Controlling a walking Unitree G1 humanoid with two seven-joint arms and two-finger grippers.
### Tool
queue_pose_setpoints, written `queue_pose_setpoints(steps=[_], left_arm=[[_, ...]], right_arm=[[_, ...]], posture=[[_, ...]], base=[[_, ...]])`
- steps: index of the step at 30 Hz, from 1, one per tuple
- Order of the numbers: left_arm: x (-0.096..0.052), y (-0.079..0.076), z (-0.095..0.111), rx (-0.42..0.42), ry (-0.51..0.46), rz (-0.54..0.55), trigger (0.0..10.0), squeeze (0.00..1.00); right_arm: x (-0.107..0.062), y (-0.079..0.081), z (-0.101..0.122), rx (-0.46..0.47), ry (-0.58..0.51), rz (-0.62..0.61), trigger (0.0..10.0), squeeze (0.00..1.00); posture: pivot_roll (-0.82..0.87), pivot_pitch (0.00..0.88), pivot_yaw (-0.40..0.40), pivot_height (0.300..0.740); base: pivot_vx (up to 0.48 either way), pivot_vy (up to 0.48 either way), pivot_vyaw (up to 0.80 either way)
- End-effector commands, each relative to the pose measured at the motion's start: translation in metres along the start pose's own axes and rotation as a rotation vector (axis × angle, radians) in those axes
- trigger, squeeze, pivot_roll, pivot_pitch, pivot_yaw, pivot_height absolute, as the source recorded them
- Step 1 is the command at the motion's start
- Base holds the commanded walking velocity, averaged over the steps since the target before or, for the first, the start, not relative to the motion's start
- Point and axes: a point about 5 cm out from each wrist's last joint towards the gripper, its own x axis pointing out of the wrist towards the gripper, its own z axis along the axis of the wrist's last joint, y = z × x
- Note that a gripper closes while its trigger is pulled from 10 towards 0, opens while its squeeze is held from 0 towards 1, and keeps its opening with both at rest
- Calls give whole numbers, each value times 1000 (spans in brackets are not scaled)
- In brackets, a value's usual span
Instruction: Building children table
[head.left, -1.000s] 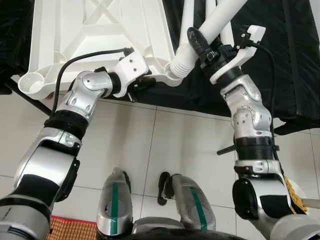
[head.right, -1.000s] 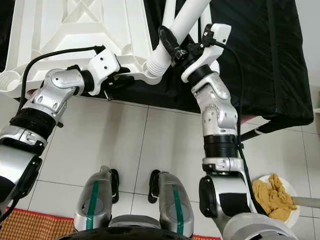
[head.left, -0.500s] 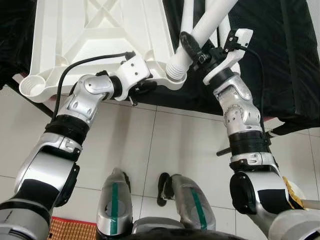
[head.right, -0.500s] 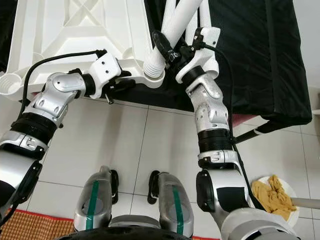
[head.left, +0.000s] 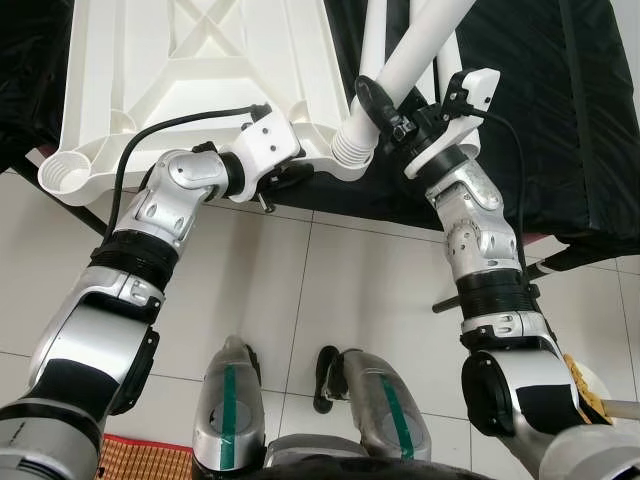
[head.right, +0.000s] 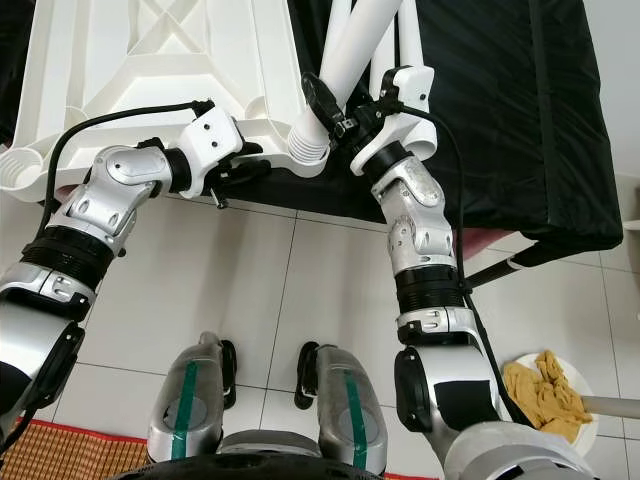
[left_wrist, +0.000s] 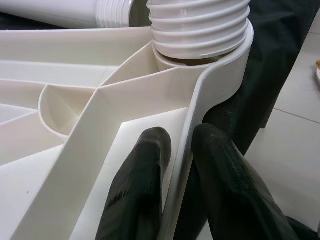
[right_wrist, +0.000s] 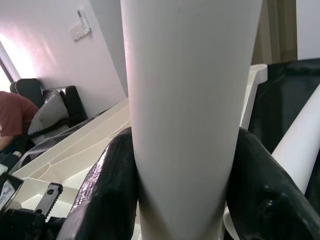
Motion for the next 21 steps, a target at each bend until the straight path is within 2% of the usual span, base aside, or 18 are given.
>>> queue_pose_setpoints(steps=[1,10,21], left_arm=[[0,3,14,55,-44,21,10000,0],[1,3,16,57,-49,15,10000,0],[-1,4,17,62,-48,16,10000,0]], right_arm=[[-11,-4,-17,0,93,-18,10000,0],[-16,-5,-23,-20,115,-41,10000,0],[-13,-3,-28,-72,151,-46,10000,0]], posture=[[29,61,-63,740],[24,71,-54,740],[29,73,-50,740]], base=[[0,0,0],[0,0,0],[0,0,0]])
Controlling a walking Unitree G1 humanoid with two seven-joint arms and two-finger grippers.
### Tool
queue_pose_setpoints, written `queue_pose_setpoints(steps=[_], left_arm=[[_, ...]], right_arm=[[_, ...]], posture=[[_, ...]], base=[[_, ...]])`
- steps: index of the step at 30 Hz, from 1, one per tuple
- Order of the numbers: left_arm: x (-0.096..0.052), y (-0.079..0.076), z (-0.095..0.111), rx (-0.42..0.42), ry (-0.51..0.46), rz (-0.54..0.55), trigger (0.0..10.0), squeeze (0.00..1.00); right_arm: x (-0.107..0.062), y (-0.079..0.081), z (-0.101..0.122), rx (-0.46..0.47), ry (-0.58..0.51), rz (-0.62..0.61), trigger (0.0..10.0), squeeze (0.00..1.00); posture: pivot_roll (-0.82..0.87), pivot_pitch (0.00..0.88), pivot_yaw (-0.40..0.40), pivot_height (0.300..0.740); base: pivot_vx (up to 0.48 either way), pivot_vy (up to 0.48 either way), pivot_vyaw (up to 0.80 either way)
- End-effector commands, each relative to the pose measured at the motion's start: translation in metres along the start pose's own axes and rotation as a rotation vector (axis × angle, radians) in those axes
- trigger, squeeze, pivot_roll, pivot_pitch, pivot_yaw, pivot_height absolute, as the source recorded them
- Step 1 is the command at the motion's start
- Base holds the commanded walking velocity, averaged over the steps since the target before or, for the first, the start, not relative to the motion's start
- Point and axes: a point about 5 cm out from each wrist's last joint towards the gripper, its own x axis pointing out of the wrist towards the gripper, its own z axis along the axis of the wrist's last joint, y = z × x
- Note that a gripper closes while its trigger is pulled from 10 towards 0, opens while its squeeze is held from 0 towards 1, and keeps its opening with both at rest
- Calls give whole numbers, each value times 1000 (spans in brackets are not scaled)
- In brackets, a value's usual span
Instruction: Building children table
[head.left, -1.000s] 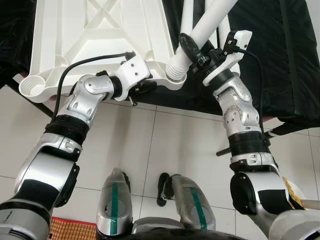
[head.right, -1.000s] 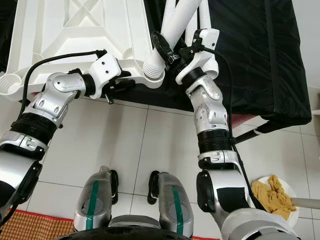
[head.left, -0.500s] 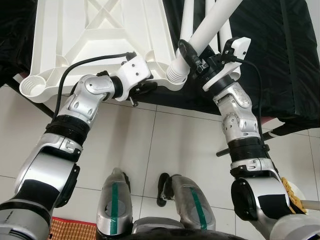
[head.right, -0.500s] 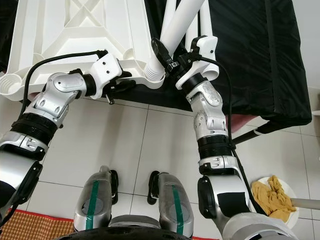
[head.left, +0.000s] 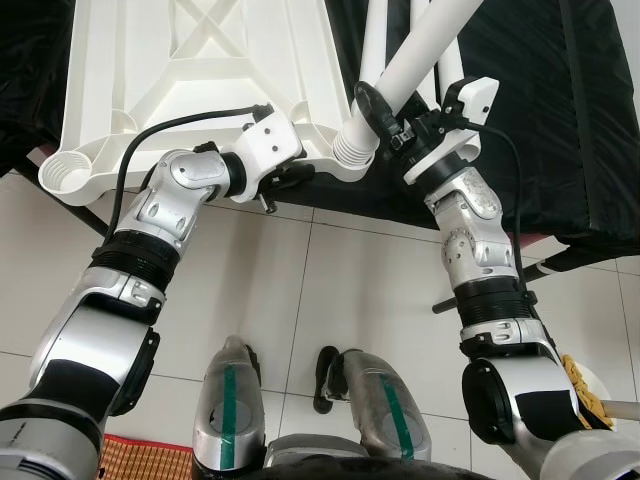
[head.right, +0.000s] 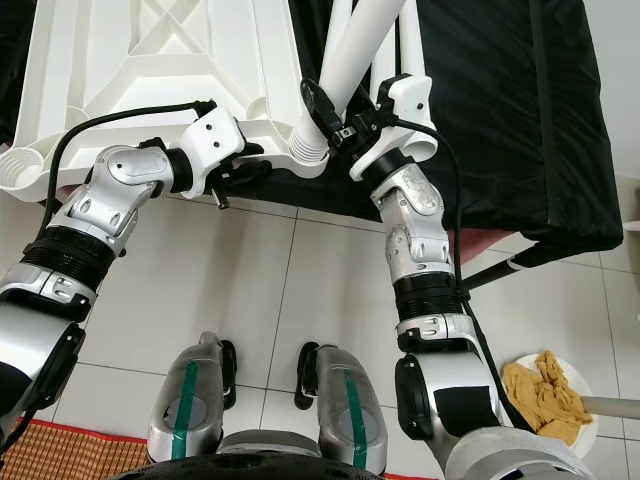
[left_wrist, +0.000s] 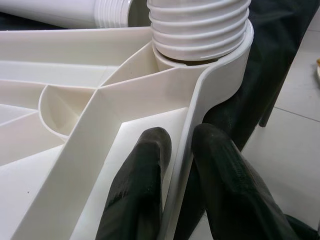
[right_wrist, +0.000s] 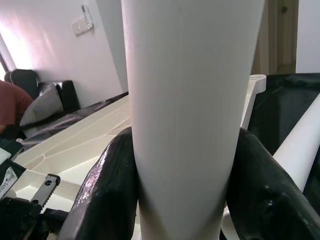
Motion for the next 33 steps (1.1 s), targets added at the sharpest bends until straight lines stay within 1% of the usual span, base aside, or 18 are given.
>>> queue_pose_setpoints(steps=[1,2,5,7,14,25,27,33], left_arm=[[-1,4,16,61,-57,17,10000,0],[-1,4,16,61,-57,17,10000,0],[-2,4,17,62,-58,17,10000,0],[-2,4,17,63,-59,17,10000,0],[-2,4,18,63,-65,17,10000,0],[-2,4,19,67,-66,21,10000,0],[-3,4,20,68,-67,20,10000,0],[-3,4,20,73,-68,20,10000,0]], right_arm=[[-13,-4,-27,-6,153,-39,10000,0],[-13,-4,-27,-6,153,-39,10000,0],[-12,0,-28,-54,184,-12,10000,0],[-11,1,-29,-65,195,-2,10000,0],[-10,4,-28,-123,215,35,10000,0],[-13,9,-31,-143,219,69,10000,0],[-14,14,-32,-149,219,103,10000,0],[-14,20,-32,-131,215,140,10000,0]], posture=[[30,73,-51,740],[30,73,-51,740],[30,74,-52,740],[30,74,-52,740],[29,77,-55,740],[30,78,-55,740],[30,78,-53,740],[30,80,-50,740]], base=[[0,0,0],[0,0,0],[0,0,0],[0,0,0],[0,0,0],[0,0,0],[0,0,0],[0,0,0]])
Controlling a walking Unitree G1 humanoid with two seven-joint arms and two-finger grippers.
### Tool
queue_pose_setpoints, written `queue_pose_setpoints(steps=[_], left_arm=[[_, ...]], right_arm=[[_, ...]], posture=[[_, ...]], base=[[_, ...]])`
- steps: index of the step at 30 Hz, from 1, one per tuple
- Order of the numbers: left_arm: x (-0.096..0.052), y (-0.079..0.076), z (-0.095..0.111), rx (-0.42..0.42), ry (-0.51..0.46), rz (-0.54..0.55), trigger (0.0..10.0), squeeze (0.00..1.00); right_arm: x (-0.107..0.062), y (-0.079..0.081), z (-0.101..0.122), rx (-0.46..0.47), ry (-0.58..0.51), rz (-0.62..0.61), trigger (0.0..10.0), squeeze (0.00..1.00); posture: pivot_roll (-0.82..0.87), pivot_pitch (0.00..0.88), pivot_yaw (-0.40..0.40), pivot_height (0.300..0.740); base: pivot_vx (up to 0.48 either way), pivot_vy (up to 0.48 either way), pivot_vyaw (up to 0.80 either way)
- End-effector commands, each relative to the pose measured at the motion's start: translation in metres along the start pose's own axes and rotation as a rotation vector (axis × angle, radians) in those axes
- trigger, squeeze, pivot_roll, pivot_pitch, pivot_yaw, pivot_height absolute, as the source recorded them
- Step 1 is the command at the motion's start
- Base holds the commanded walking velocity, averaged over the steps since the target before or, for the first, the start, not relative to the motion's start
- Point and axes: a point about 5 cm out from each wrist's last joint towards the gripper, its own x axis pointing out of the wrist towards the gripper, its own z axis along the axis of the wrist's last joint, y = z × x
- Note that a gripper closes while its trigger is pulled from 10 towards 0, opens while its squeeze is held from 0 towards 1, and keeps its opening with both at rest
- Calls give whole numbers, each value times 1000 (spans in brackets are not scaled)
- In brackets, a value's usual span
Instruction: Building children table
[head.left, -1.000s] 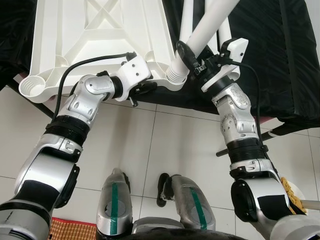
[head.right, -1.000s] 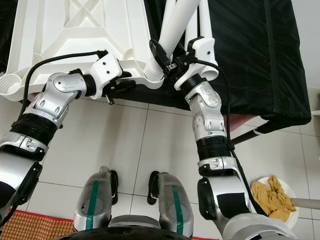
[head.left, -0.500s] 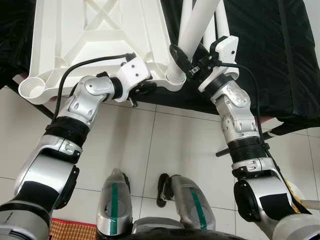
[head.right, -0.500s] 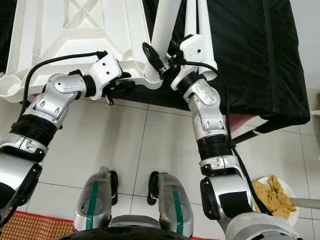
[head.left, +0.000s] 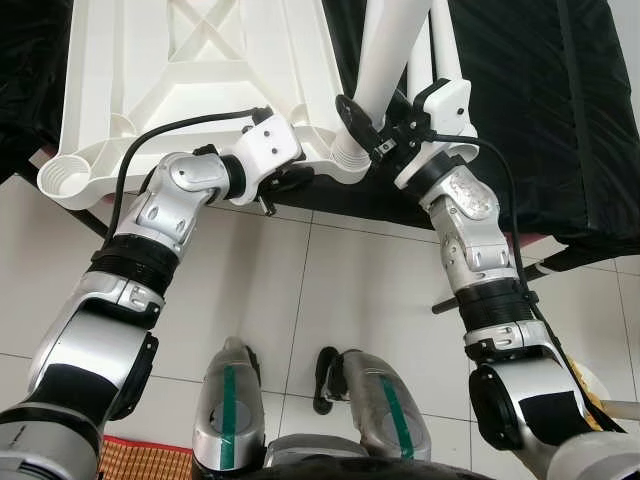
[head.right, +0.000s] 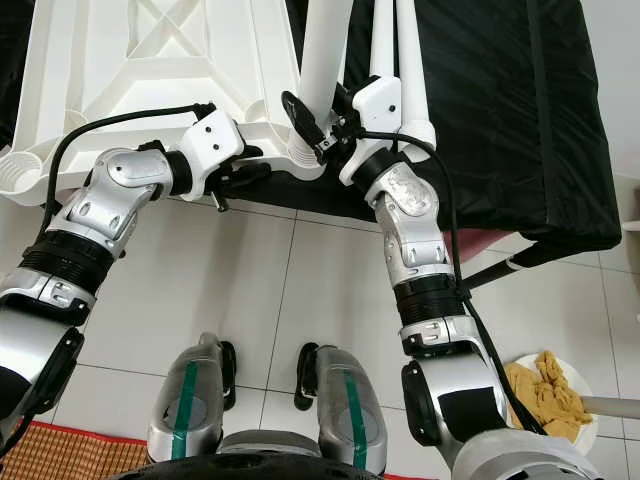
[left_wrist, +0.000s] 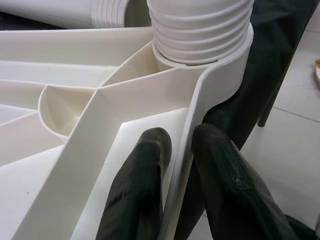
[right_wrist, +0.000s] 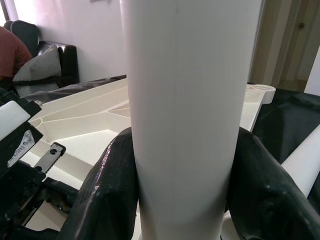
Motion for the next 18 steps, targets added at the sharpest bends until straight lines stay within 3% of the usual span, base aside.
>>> queue_pose_setpoints(steps=[1,5,10,18], left_arm=[[-2,6,21,80,-69,20,10000,0],[-2,7,21,79,-70,20,10000,0],[-2,7,22,83,-70,21,10000,0],[-2,6,23,85,-72,22,10000,0]], right_arm=[[-12,10,-31,78,151,32,10000,0],[-11,7,-33,101,163,7,10000,0],[-12,-8,-40,174,214,-114,10000,0],[-13,-9,-44,204,238,-131,10000,0]], posture=[[31,79,-51,740],[31,79,-51,740],[32,81,-50,740],[32,83,-51,740]], base=[[0,0,0],[0,0,0],[0,0,0],[0,0,0]])
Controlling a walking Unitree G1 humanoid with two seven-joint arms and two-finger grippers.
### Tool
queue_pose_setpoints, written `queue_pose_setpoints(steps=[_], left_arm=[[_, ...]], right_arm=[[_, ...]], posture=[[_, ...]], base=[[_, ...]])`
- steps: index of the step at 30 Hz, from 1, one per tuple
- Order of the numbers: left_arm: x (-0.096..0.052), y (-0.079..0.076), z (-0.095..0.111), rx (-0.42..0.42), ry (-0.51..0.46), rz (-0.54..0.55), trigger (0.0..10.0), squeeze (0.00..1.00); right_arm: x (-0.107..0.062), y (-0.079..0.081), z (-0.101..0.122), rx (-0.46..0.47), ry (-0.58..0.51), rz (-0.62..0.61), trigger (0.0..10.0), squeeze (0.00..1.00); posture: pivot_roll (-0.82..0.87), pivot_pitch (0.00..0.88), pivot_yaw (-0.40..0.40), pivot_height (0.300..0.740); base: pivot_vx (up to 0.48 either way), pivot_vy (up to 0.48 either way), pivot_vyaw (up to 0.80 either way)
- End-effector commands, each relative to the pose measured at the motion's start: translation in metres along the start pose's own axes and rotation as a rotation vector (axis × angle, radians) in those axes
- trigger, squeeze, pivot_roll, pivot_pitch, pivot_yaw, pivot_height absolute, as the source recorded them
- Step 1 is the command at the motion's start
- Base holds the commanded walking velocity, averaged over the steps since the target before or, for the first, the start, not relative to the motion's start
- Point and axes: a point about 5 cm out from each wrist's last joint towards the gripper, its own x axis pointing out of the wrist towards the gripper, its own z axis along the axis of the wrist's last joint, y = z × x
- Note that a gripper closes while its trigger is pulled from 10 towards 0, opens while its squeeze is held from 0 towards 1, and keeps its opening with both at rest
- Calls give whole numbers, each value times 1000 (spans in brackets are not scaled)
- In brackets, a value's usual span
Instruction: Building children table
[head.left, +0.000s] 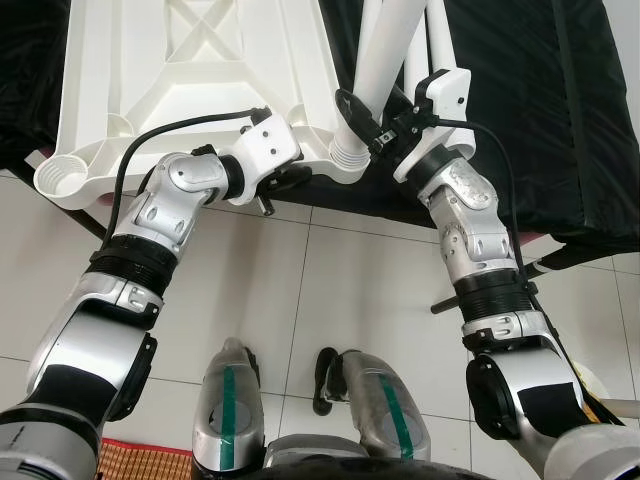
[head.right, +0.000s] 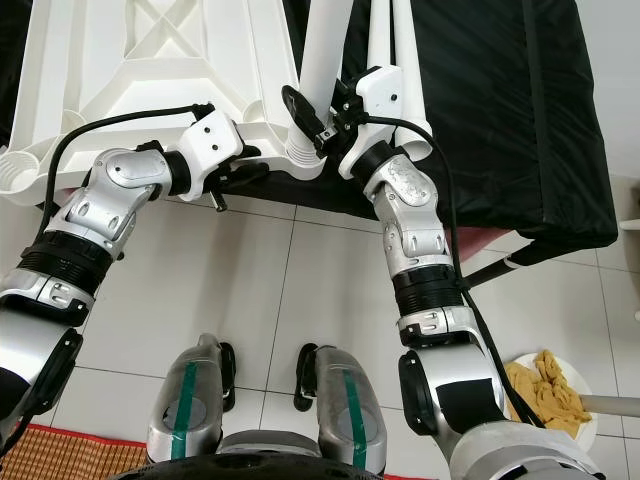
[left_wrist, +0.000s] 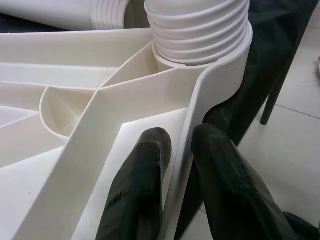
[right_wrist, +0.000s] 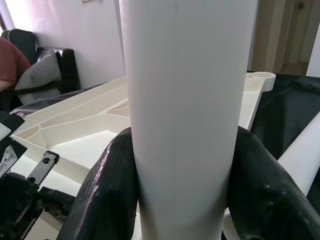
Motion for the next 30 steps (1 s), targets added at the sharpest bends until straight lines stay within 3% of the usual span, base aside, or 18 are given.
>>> queue_pose_setpoints(steps=[1,15,20,30], left_arm=[[-1,6,24,81,-86,21,10000,0],[-2,5,26,84,-94,23,10000,0],[-2,4,28,83,-104,26,10000,0],[-3,3,32,89,-114,29,10000,0]], right_arm=[[-18,-4,-42,104,200,-81,10000,0],[-19,5,-41,64,176,-82,10000,0],[-12,14,-36,34,129,-159,10000,0],[-3,24,-35,62,88,-279,10000,0]], posture=[[32,83,-51,740],[33,91,-52,740],[37,95,-55,740],[43,99,-58,740]], base=[[0,0,0],[0,0,0],[0,0,0],[0,0,0]])
